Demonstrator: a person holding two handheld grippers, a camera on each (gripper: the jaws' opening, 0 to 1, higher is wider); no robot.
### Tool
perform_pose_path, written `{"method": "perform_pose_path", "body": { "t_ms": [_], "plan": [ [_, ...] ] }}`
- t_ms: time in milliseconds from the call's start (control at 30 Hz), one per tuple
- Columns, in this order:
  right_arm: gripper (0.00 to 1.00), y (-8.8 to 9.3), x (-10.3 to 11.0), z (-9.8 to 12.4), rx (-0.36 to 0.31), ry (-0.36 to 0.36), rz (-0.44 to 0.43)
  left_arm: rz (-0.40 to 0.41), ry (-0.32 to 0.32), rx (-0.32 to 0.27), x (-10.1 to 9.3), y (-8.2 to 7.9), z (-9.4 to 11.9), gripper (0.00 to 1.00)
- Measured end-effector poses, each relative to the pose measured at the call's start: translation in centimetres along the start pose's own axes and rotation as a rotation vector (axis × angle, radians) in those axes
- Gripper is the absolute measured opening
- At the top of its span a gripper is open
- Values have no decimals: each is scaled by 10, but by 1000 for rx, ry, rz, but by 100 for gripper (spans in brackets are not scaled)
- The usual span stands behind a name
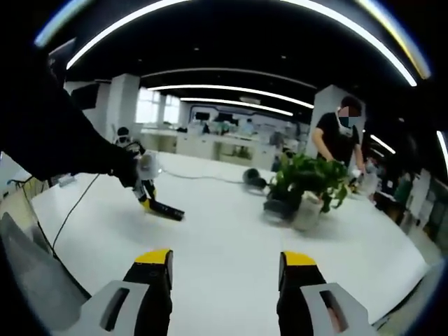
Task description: Press the specified remote control buttons in sequence, fully releasing each button before pressing the next.
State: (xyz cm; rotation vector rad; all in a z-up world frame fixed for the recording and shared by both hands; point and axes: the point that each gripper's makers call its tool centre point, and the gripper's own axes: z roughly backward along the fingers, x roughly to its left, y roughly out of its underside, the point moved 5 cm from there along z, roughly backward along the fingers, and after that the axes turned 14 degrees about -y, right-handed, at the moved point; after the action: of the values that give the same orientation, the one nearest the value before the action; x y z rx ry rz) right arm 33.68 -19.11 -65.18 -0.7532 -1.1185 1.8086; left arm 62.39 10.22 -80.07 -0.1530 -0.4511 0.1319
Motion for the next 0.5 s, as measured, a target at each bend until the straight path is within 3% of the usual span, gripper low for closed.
{"method": "perform_pose_path", "body": {
  "t_ms": [100, 233, 300, 500],
  "plan": [
    [59, 0, 0, 0, 2, 2, 5, -22, -7, 7, 2, 1, -4, 24],
    [59, 1, 0, -1, 10, 3, 4, 12, 10, 21, 3, 2, -9, 24],
    [58, 2, 1, -1, 16, -4, -3, -21, -13, 15, 3, 2, -12, 24],
    [58, 1, 4, -1, 12, -13, 9, 14, -18, 22, 5, 4, -13, 29]
  ]
}}
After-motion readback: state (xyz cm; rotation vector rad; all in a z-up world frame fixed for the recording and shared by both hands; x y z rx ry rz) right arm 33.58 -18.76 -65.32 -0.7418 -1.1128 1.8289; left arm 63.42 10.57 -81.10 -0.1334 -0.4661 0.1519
